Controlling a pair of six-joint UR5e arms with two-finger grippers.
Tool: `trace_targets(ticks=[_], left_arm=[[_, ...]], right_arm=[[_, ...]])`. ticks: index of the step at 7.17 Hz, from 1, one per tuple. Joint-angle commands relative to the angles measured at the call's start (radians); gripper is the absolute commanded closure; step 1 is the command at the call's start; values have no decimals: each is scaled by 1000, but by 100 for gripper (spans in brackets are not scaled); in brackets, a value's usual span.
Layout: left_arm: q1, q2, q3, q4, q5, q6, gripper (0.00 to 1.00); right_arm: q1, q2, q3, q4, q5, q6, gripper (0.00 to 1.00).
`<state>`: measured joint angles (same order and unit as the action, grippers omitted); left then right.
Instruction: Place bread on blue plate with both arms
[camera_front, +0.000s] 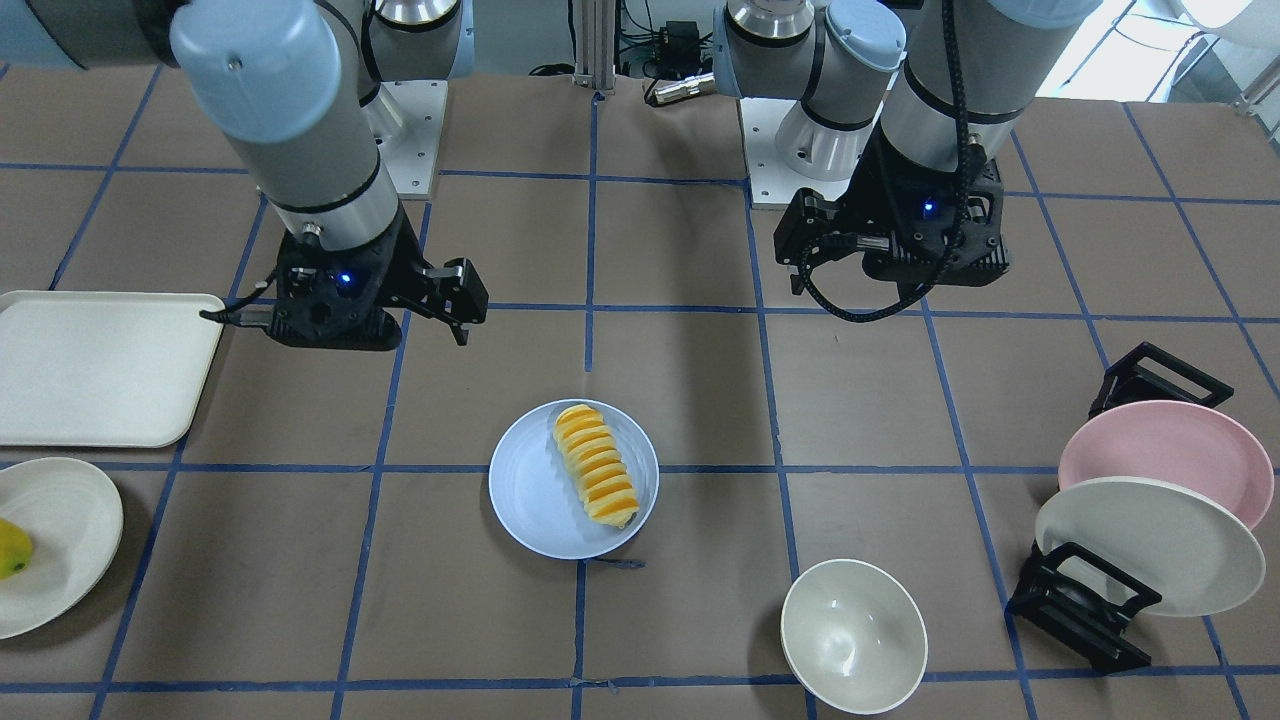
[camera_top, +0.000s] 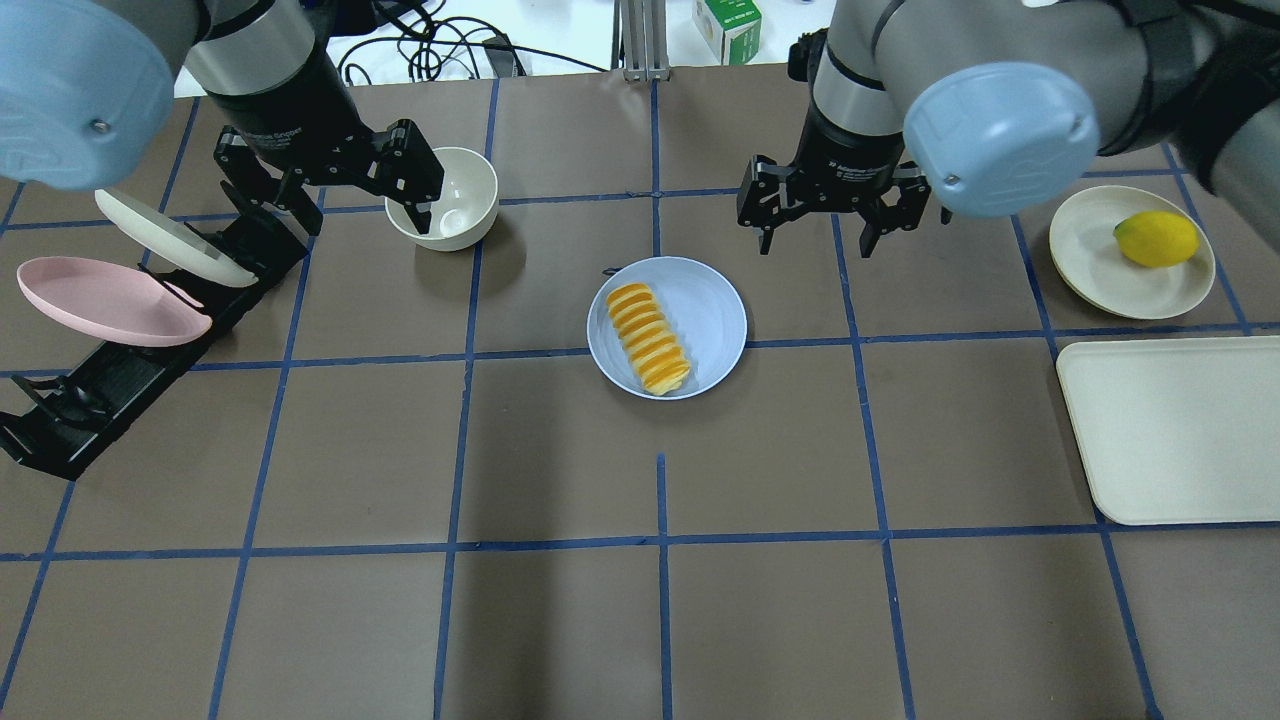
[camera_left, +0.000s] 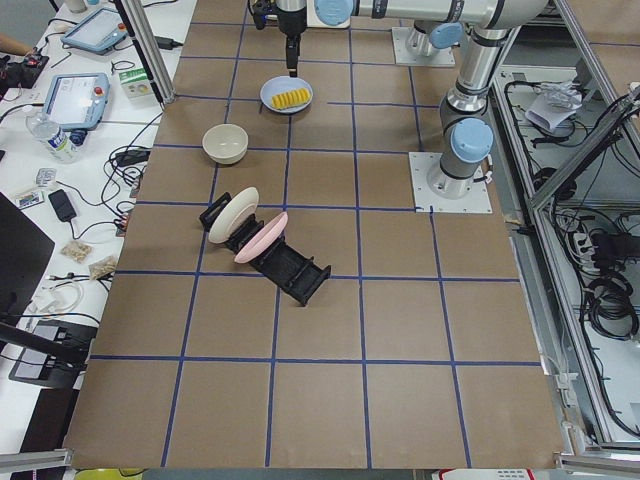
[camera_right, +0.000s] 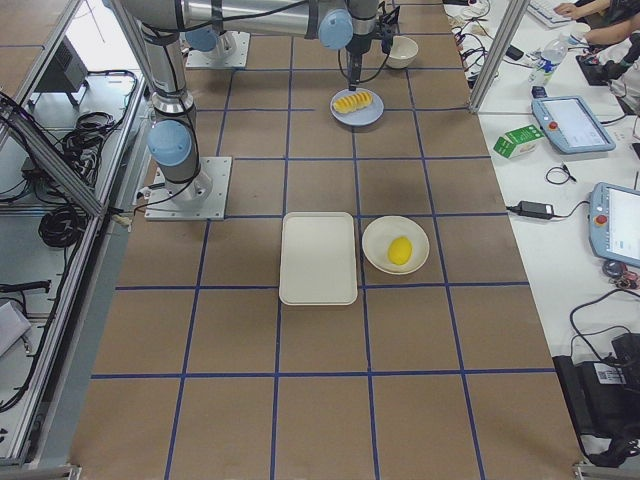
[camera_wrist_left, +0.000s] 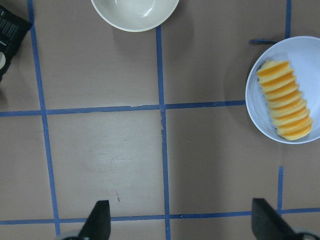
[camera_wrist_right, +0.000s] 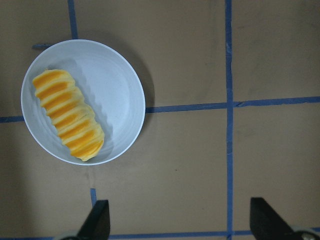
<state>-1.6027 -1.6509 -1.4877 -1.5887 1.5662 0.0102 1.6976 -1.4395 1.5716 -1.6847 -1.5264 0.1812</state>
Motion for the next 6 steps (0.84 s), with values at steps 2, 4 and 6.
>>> trace_targets(ticks=[2, 4, 6], left_arm=[[-2, 2, -2, -1, 2, 2, 0], [-2, 3, -2, 3, 3, 2, 0], [-3, 0, 0, 6, 0, 1, 0]], right_arm=[[-41, -114, 2, 144, -20, -31, 0], [-108, -121, 2, 154, -18, -58, 0], [-119, -137, 28, 142, -20, -60, 0]])
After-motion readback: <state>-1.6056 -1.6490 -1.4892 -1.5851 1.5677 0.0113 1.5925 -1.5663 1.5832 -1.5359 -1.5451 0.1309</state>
